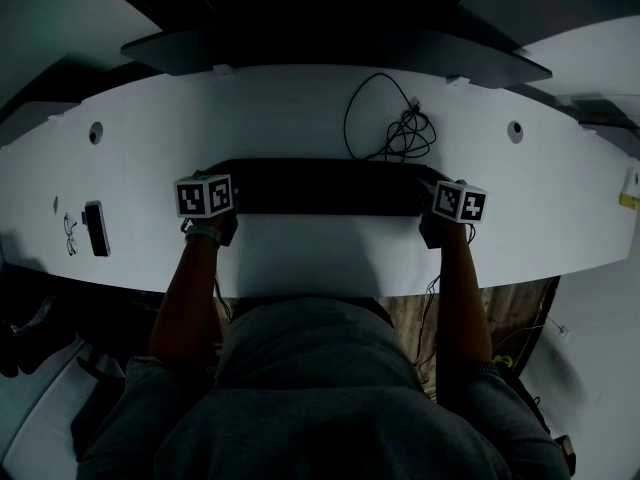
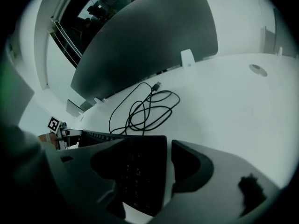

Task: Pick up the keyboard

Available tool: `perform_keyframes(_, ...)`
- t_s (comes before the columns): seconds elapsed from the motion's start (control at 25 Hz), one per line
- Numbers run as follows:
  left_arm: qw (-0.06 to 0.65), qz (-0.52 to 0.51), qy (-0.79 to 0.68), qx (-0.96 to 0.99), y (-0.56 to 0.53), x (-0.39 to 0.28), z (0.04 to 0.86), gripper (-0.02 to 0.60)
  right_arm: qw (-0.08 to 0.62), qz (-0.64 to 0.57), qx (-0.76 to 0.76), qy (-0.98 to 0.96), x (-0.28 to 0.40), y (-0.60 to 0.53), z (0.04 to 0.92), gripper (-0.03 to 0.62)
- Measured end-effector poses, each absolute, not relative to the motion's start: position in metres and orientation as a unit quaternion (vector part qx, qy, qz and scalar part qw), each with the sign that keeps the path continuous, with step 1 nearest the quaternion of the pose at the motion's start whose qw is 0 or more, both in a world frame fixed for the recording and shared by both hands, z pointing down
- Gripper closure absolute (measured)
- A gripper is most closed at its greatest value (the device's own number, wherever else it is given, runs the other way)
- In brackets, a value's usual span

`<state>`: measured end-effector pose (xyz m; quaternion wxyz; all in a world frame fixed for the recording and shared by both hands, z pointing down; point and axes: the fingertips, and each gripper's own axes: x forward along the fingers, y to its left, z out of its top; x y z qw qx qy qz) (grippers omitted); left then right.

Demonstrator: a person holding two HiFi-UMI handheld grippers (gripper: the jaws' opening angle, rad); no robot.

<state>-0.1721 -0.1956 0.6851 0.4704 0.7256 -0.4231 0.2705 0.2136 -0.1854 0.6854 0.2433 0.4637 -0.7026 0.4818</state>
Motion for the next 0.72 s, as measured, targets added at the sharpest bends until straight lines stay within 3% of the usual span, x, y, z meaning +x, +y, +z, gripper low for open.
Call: perform_keyframes(0.72, 0.499, 0.291, -0.406, 0.708, -0.1970, -0.1627, 0.6898, 0.296, 0.272, 0.505, 0.446, -0.687, 0.2079, -0.1882, 0.6910, 0.324)
